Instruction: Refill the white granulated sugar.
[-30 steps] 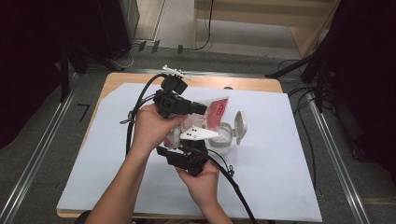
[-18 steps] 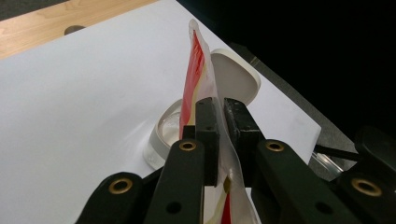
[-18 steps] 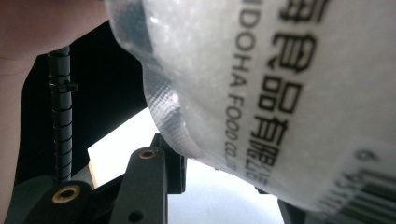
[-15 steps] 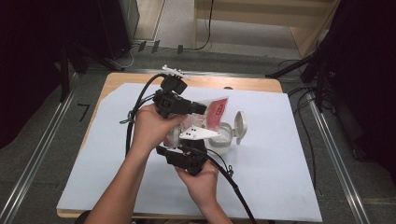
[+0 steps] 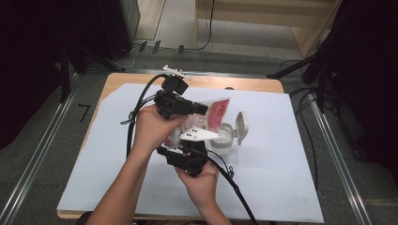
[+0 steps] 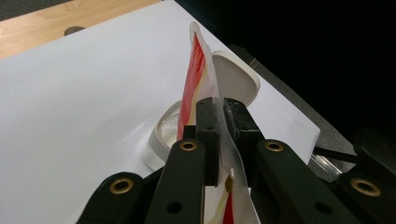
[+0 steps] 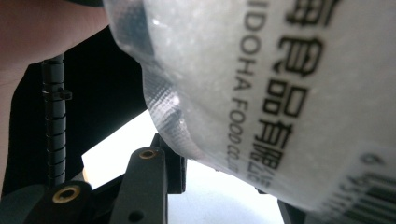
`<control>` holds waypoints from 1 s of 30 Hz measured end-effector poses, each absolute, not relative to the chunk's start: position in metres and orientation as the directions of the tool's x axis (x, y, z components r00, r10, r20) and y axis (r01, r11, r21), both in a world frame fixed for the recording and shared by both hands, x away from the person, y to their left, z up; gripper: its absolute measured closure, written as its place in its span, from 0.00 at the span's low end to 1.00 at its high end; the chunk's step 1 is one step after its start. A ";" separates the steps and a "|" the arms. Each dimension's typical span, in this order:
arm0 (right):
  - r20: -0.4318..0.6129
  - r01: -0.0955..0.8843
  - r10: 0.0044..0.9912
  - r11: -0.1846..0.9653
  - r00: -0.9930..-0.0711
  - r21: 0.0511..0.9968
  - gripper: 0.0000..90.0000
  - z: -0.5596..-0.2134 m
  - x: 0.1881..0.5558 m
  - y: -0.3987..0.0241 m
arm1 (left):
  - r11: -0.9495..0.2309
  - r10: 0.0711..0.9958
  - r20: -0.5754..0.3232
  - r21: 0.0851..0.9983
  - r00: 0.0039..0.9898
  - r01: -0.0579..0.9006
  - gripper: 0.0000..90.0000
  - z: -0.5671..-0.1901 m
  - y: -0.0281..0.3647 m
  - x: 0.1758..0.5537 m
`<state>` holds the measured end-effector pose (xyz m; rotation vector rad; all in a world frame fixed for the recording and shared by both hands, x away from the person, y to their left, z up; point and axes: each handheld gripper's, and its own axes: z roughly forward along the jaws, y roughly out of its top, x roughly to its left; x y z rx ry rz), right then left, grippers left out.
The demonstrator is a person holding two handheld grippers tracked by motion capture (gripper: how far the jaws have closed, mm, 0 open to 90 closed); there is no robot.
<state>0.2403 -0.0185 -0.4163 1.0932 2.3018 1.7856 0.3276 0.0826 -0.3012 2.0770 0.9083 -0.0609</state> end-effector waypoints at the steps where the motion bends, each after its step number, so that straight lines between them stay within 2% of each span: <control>1: 0.382 0.503 0.536 0.094 -0.753 0.859 0.71 -0.416 0.240 -0.018 | -0.382 0.582 -0.345 0.683 0.736 0.622 0.95 -0.301 0.083 0.327; 30: 0.368 0.484 0.522 0.101 -0.770 0.869 0.71 -0.412 0.233 -0.013 | -0.394 0.587 -0.329 0.682 0.740 0.616 0.95 -0.295 0.088 0.320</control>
